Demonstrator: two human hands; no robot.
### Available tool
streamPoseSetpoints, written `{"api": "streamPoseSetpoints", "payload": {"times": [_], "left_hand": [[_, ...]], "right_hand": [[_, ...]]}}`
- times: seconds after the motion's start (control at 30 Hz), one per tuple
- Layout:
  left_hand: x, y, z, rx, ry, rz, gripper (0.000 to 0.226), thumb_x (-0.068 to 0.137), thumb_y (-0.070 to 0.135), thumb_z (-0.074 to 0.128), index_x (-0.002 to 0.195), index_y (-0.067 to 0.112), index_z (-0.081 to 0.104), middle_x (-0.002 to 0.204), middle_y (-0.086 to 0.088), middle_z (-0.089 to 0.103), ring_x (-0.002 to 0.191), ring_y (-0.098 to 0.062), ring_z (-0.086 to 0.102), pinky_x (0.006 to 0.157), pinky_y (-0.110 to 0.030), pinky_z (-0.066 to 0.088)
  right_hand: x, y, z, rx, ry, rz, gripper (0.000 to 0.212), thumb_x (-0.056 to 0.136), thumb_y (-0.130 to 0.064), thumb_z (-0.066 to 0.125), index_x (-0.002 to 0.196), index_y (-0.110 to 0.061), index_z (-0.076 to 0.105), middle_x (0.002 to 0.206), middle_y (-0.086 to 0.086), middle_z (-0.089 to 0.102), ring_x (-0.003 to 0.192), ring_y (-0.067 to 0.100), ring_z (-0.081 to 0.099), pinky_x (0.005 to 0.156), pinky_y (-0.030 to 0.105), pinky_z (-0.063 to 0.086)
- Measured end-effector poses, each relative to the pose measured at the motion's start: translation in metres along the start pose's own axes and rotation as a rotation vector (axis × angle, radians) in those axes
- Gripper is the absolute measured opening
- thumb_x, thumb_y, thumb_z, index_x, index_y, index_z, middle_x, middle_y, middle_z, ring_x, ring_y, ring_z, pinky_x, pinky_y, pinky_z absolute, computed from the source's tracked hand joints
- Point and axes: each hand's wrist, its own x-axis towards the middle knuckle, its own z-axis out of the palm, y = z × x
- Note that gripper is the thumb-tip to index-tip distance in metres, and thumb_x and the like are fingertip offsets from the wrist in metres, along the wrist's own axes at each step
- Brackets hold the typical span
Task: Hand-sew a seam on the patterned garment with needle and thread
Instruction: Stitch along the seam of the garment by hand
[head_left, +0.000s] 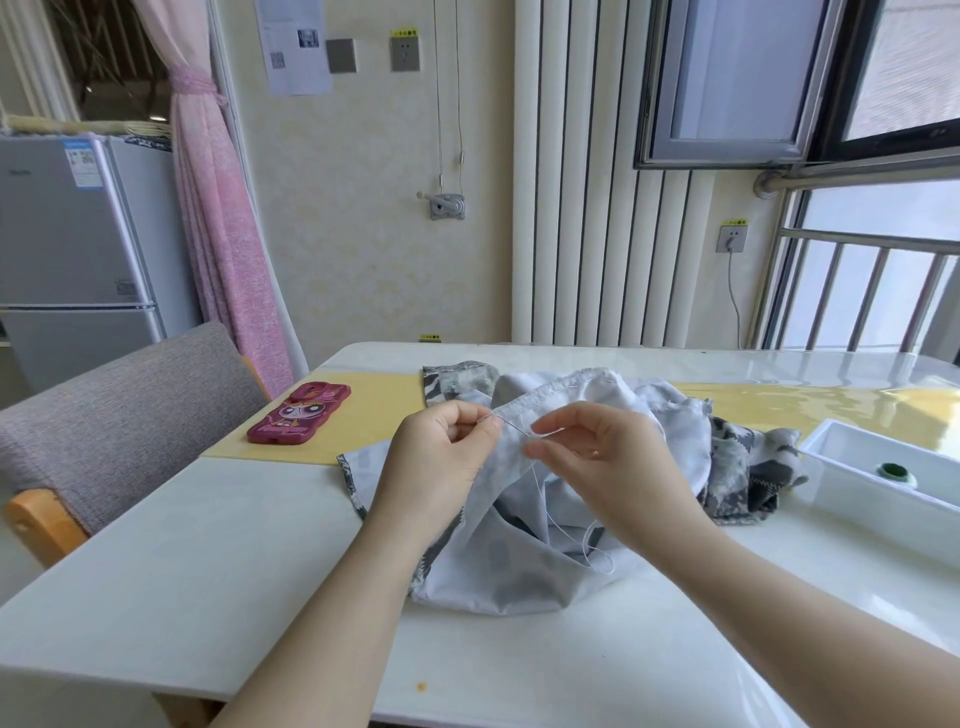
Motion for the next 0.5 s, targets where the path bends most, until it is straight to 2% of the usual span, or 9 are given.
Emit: {"api": "streamPoseSetpoints", "payload": {"times": [0.1,0.17,0.33,0.5], "left_hand": [[-0.0005,0.0021,0.0005,-0.007,0.006,-0.005,0.019,0.089,0.016,0.064,0.072,0.024,0.066,0.068,0.011,0.068,0.063,0.002,0.057,0.062,-0.007,0.044],[0.0001,0.0021,0.0005,-0.005,0.014,-0.006,0.019,0.089,0.016,0.064,0.071,0.024,0.066,0.066,0.012,0.067,0.062,0.003,0.057,0.062,-0.007,0.044],[0.0001,0.0017,0.0005,-0.006,0.025,-0.002,0.018,0.089,0.016,0.065,0.072,0.023,0.066,0.068,0.010,0.068,0.063,0.003,0.058,0.063,-0.008,0.044],[-0.0009,0.0015,0.0008,0.015,0.030,0.019,0.020,0.089,0.015,0.065,0.071,0.024,0.065,0.066,0.011,0.067,0.060,0.005,0.056,0.060,-0.007,0.044]], "right_hand": [[0.0006,0.0019,-0.0003,-0.146,-0.045,-0.061,0.013,0.084,-0.016,0.069,0.074,-0.024,0.067,0.067,-0.010,0.072,0.067,-0.003,0.065,0.066,0.011,0.049],[0.0007,0.0015,-0.0007,-0.187,-0.068,-0.063,0.014,0.085,-0.018,0.066,0.073,-0.024,0.065,0.063,-0.010,0.070,0.062,-0.001,0.064,0.060,0.011,0.047],[-0.0011,-0.0025,-0.0024,-0.213,-0.068,-0.060,0.016,0.087,-0.022,0.062,0.072,-0.025,0.061,0.058,-0.010,0.068,0.052,0.000,0.056,0.049,0.011,0.039],[-0.0014,-0.0051,-0.0028,-0.213,-0.082,-0.045,0.016,0.087,-0.020,0.061,0.071,-0.025,0.061,0.057,-0.009,0.068,0.047,0.001,0.052,0.046,0.011,0.037]]}}
